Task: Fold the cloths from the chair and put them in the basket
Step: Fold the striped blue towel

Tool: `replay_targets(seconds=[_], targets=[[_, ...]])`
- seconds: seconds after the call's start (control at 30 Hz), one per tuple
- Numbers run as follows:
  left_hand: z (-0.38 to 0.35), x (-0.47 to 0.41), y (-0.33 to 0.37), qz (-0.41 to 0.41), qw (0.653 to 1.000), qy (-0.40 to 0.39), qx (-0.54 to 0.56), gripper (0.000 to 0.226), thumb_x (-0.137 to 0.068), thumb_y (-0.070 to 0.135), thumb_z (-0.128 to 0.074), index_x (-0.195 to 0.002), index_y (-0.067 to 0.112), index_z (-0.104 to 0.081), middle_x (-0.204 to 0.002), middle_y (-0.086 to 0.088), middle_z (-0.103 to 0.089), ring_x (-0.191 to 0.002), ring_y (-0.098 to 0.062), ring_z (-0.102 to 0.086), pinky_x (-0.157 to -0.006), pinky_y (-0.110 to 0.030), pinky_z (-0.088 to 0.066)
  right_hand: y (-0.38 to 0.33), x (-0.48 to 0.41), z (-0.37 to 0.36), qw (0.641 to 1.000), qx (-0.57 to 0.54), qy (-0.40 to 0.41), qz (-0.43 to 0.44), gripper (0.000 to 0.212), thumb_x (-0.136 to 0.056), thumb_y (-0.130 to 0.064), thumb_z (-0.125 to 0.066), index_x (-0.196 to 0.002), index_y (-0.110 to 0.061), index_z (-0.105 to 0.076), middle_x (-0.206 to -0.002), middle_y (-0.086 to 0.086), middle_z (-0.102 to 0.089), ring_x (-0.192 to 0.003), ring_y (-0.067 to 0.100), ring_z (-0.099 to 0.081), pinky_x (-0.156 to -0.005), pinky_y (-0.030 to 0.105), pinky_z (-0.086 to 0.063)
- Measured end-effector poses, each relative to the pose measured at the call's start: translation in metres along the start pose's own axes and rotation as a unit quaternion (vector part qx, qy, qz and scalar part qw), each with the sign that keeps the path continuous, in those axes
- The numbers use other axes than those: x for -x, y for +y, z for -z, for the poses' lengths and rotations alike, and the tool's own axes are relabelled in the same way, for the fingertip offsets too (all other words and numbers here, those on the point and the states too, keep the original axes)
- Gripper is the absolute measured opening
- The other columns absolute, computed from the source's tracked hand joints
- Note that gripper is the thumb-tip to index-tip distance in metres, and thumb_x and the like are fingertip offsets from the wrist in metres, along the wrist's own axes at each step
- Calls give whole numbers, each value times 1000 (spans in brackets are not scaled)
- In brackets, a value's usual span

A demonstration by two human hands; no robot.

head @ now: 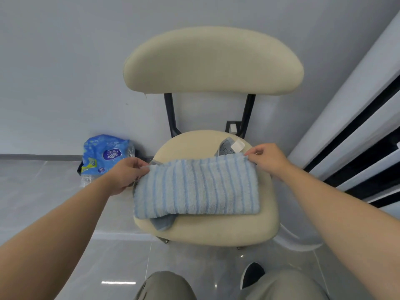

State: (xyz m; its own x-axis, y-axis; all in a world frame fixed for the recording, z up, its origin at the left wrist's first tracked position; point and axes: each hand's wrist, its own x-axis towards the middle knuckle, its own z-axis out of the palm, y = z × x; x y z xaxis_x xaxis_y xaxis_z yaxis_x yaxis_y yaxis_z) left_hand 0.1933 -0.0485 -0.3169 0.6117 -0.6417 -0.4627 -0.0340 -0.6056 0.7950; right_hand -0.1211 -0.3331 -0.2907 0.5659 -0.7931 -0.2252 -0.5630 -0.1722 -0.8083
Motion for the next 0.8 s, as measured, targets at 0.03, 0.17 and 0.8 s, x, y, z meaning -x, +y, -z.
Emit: replay_targets(seconds=[0.03,0.17,0.8], targets=[[0,3,0,1,1000,-3,-6,6,-98,13,-67,-95,8,-65,-92,-12,-63,-73,-16,-54,-63,-27,-42,-3,4,3,1000,0,-4,6,15,-91,-7,-69,-84,-18,-77,-87,-13,-72,-77,0,-63,-57,3,-43],[-8,4,-5,14,998,3,-58,14,-99,21,-67,-100,8,-66,-95,-11,-66,-80,-18,-57,-70,-31,-48,-15,16,11,999,37,-9,17,16,-92,-7,-67,-85,-19,-76,-90,-9,-71,-79,0,-62,-62,7,-43],[9,26,22,-74,988,116,64,3,-92,13,-73,-90,10,-72,-86,-8,-66,-81,-22,-58,-80,-41,-49,-32,38,31,995,62,80,-24,14,-90,-18,-68,-79,-12,-75,-81,6,-74,-73,22,-68,-71,36,-58]])
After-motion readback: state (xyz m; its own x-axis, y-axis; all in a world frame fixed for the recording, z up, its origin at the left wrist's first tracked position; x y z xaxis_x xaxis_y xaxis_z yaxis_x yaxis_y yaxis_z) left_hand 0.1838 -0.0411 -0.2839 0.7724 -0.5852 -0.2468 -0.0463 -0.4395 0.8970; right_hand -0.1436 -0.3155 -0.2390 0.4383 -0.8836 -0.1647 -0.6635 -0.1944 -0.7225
